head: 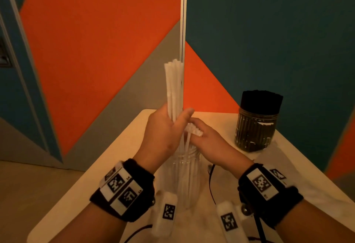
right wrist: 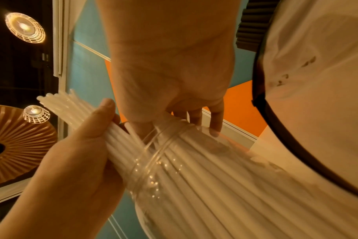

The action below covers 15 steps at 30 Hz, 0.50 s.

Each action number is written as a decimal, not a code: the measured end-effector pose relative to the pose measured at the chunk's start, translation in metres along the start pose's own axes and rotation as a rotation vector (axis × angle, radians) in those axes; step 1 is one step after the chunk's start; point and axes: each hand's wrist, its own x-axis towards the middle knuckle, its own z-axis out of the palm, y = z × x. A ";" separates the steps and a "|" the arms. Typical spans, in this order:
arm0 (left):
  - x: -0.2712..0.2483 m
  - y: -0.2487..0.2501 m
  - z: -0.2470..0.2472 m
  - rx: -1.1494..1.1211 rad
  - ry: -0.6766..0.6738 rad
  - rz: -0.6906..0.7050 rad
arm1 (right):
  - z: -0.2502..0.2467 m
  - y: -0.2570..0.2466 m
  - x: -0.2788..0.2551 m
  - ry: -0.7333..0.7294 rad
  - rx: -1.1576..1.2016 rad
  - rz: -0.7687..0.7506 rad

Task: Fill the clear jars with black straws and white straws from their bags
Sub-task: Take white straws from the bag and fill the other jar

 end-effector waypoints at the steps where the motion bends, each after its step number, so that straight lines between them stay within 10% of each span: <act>1: -0.002 -0.002 0.000 0.053 0.018 0.016 | 0.000 0.000 -0.001 -0.004 -0.001 0.000; 15: -0.018 -0.020 0.001 0.132 -0.069 0.098 | -0.007 0.013 -0.013 -0.135 0.084 -0.049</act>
